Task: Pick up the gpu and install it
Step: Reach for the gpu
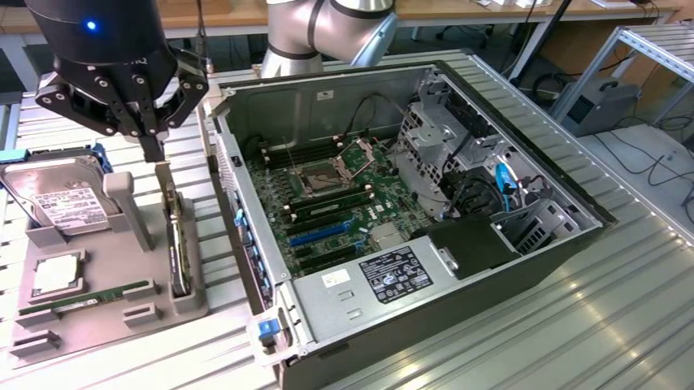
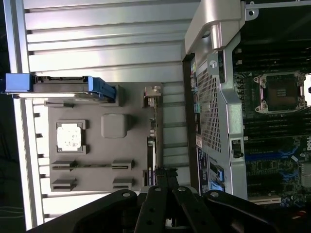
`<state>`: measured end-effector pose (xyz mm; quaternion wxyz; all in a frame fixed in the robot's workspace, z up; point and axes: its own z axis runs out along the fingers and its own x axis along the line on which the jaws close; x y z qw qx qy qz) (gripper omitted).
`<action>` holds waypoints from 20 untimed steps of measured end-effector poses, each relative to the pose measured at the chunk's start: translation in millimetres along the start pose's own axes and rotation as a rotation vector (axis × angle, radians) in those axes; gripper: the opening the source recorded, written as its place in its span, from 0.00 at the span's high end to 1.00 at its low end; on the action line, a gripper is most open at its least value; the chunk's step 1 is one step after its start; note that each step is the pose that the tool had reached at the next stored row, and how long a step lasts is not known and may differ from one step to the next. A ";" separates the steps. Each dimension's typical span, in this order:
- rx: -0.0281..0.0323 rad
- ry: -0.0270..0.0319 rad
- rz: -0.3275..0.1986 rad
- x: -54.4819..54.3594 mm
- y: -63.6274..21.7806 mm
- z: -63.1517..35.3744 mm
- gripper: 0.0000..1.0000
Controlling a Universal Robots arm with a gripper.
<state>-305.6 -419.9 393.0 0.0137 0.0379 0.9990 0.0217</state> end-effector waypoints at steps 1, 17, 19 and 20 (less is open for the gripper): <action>0.0000 0.0000 0.000 0.0 -0.7 0.0 0.89; 0.0000 0.0000 0.000 -1.0 -13.4 -0.6 0.89; -0.0001 0.0000 0.000 -1.2 -15.2 -0.6 0.89; -0.0001 0.0000 0.000 -1.2 -16.2 -0.7 0.89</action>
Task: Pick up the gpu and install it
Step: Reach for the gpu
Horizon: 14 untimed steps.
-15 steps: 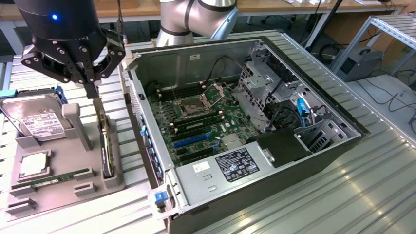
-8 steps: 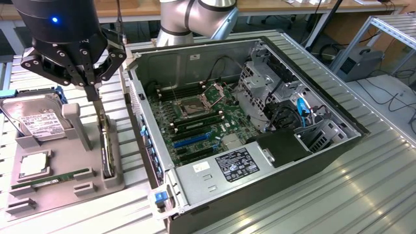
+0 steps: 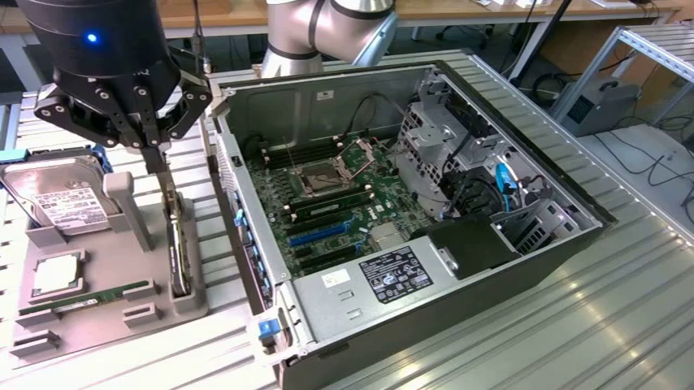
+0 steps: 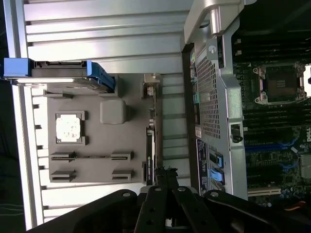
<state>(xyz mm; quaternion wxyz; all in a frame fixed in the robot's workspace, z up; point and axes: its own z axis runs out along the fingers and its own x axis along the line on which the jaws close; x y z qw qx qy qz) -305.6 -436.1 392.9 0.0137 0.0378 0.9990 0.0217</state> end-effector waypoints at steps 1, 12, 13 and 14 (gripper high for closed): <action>0.0000 0.0000 0.000 -0.1 -1.1 -0.1 0.89; 0.0001 0.0000 0.000 -0.6 -8.3 -0.4 0.89; 0.0001 0.0001 0.000 -0.7 -8.9 -0.4 0.89; 0.0000 0.0000 0.000 -0.7 -9.6 -0.4 0.89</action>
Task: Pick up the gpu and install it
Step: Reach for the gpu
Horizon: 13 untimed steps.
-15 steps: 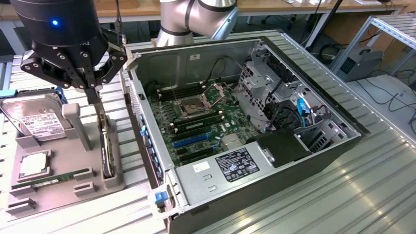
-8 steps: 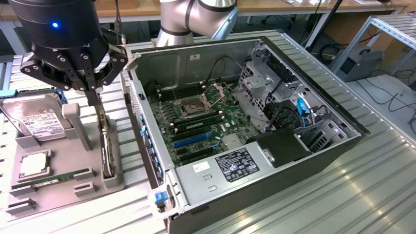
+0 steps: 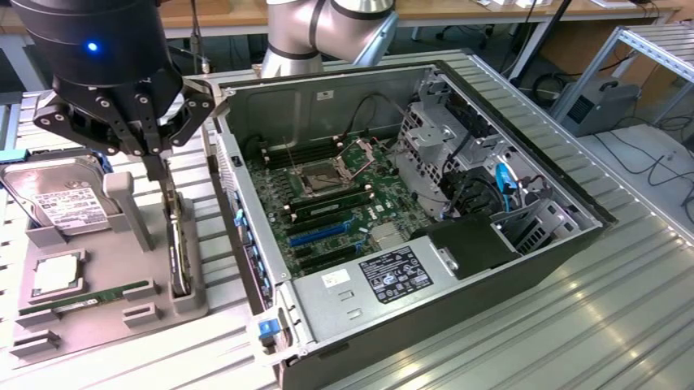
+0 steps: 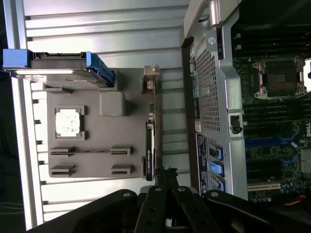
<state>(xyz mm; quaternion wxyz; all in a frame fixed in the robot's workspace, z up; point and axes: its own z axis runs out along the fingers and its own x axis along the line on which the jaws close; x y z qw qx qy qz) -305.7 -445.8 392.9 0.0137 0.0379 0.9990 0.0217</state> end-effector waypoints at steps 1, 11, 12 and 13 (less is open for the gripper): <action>0.0001 0.0000 0.000 -0.1 -0.7 -0.1 0.89; 0.0001 -0.0001 0.000 -0.5 -6.2 -0.3 0.89; 0.0002 0.0000 0.000 -0.5 -6.3 -0.3 0.89; 0.0001 0.0000 0.000 -0.5 -6.3 -0.3 0.89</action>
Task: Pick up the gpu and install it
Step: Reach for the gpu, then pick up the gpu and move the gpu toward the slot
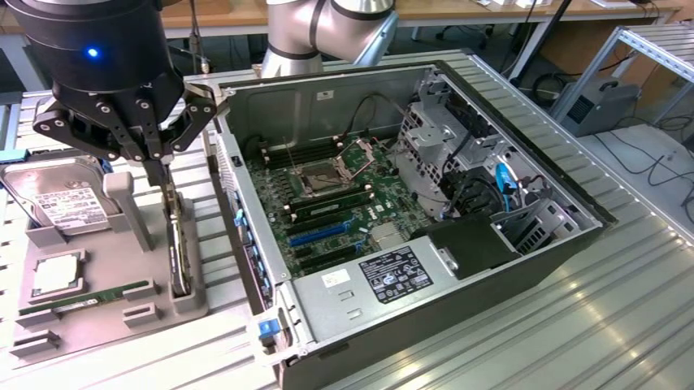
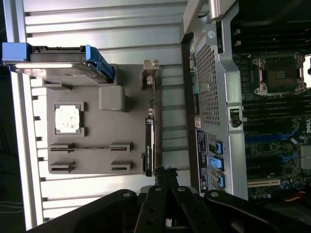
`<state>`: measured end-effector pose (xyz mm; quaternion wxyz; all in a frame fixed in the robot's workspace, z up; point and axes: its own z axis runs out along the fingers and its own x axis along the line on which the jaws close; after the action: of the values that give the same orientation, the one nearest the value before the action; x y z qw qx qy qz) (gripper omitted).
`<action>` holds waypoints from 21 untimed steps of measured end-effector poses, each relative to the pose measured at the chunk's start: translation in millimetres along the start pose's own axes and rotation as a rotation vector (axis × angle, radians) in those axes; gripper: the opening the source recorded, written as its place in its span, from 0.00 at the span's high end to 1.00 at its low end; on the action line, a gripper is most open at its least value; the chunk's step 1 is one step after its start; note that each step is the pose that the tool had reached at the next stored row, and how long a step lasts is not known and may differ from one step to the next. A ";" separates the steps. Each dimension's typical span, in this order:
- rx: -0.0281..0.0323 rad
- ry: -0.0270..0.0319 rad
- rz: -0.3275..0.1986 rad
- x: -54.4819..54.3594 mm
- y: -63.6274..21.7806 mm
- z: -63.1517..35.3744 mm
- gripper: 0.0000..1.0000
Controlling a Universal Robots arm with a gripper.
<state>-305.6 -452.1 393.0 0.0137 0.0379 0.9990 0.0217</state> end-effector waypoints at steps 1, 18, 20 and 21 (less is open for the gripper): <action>0.0000 0.0000 0.000 0.0 0.0 0.0 0.89; 0.0000 0.0000 0.000 0.0 0.0 0.0 0.58; 0.0000 0.0000 0.000 0.0 0.0 0.0 0.52; 0.0000 0.0000 0.000 0.0 0.0 0.0 0.52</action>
<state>-305.7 -452.1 392.9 0.0137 0.0378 0.9990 0.0217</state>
